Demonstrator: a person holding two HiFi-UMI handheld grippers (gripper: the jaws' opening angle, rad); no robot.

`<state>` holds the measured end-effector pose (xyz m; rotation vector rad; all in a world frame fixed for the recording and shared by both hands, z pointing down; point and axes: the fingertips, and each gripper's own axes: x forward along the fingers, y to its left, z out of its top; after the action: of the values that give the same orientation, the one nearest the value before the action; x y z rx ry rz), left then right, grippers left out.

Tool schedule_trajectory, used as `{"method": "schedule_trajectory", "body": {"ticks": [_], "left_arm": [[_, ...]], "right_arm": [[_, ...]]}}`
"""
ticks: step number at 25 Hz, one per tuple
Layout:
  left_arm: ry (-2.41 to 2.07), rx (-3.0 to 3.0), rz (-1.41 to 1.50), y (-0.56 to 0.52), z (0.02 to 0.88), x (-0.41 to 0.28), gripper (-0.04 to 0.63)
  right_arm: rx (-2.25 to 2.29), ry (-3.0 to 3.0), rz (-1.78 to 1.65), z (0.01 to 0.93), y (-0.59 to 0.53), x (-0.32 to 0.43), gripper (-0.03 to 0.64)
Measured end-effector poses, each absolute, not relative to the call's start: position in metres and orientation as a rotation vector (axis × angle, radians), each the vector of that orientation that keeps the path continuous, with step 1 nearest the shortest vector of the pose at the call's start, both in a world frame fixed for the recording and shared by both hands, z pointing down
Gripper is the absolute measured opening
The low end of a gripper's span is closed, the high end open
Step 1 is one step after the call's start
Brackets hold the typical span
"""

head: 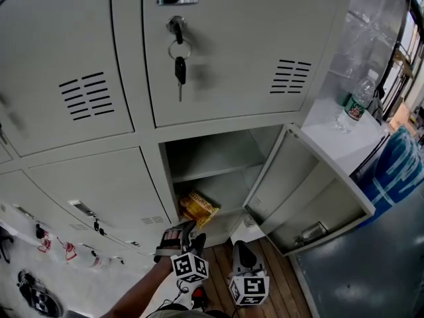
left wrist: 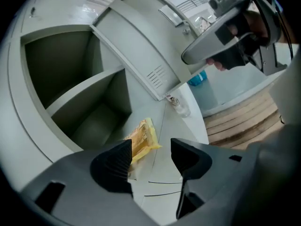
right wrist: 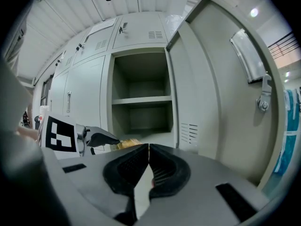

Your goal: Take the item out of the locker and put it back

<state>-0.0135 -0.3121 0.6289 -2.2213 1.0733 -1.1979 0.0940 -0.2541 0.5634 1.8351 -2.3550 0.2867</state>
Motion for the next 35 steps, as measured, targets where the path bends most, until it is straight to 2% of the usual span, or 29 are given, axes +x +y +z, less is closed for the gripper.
{"method": "schedule_trajectory", "body": {"ticks": [13,23,35], "left_arm": [[1.064,-2.141,-1.271,-0.328,0.65,-0.011,0.26],[1.099,-2.071,-1.278,-0.335,0.647,-0.017,0.067],[1.141,-2.141,-1.279,-0.335,0.642,-0.019,0.034]], "right_arm": [[1.859,-2.321,0.317,0.572,-0.254,0.105,0.018],[1.851,-2.327,0.324,0.574,-0.254,0.104,0.018],[1.861,-2.318,0.323,0.573,-0.246,0.106,0.018]]}}
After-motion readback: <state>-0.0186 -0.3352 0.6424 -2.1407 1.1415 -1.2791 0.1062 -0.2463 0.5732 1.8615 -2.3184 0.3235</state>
